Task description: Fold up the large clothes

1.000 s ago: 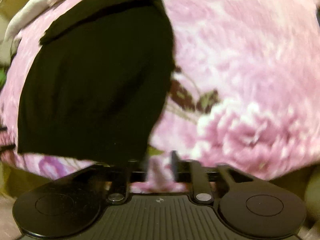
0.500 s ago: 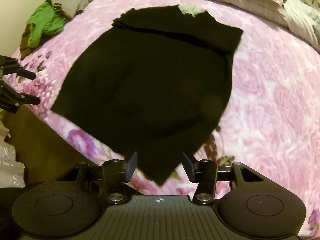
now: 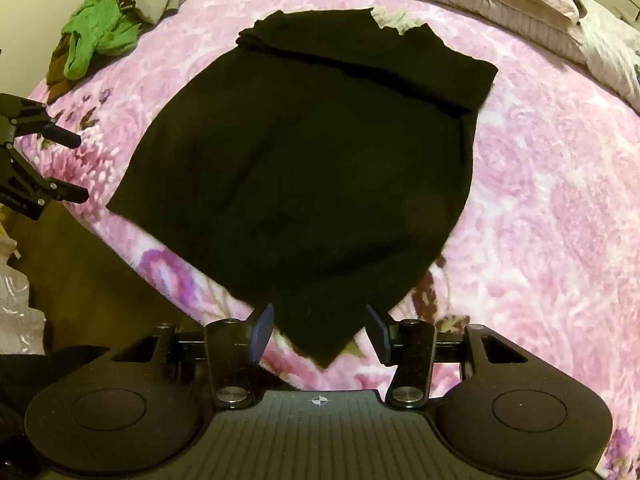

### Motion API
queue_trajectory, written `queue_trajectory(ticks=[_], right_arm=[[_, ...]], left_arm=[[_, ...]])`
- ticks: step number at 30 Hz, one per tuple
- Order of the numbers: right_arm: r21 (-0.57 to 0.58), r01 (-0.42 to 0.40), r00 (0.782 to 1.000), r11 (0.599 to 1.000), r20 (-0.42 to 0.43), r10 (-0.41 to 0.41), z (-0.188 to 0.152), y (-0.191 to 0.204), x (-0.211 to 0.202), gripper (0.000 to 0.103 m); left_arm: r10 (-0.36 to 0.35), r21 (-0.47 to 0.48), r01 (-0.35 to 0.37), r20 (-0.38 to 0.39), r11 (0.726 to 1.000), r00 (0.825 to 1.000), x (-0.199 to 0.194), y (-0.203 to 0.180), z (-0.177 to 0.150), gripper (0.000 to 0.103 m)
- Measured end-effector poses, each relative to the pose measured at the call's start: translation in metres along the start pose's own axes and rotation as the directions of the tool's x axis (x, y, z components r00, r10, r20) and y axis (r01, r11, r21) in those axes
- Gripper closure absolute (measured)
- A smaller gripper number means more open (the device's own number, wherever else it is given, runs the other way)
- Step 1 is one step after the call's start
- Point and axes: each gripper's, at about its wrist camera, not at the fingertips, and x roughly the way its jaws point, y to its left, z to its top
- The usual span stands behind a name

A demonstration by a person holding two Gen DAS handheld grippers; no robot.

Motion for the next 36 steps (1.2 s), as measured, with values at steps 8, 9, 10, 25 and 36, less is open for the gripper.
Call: queue_trajectory(ticks=[8,9,10,25,36], right_arm=[[-0.112,0.028,1.0,0.993,-0.006,-0.029,-0.006,0.018,0.015,0.055],[-0.158,0.038,0.999,0.987,-0.001,-0.039,-0.008,0.024,0.019,0.055],[-0.2,0.047,0.999,0.979,0.004,-0.047,-0.011,0.03,0.022,0.055],[-0.545,0.104,0.995,0.832,0.057,-0.087,-0.054,0.081,0.095,0.056],[-0.55,0.167,0.986,0.818,0.084,-0.145,-0.065,0.071,0.098,0.056]], left_arm=[[0.014,0.107,-0.019,0.04,0.994,0.999,0.009,-0.005,-0.009,0.026],[0.023,0.147,-0.03,0.053,0.989,0.998,0.011,-0.008,-0.011,0.026],[0.034,0.2,-0.047,0.071,0.979,0.997,0.014,-0.013,-0.015,0.027],[0.069,0.69,-0.209,0.226,0.693,0.972,0.078,-0.063,-0.067,0.047],[0.048,0.781,-0.206,0.221,0.59,0.974,0.085,-0.042,-0.073,0.07]])
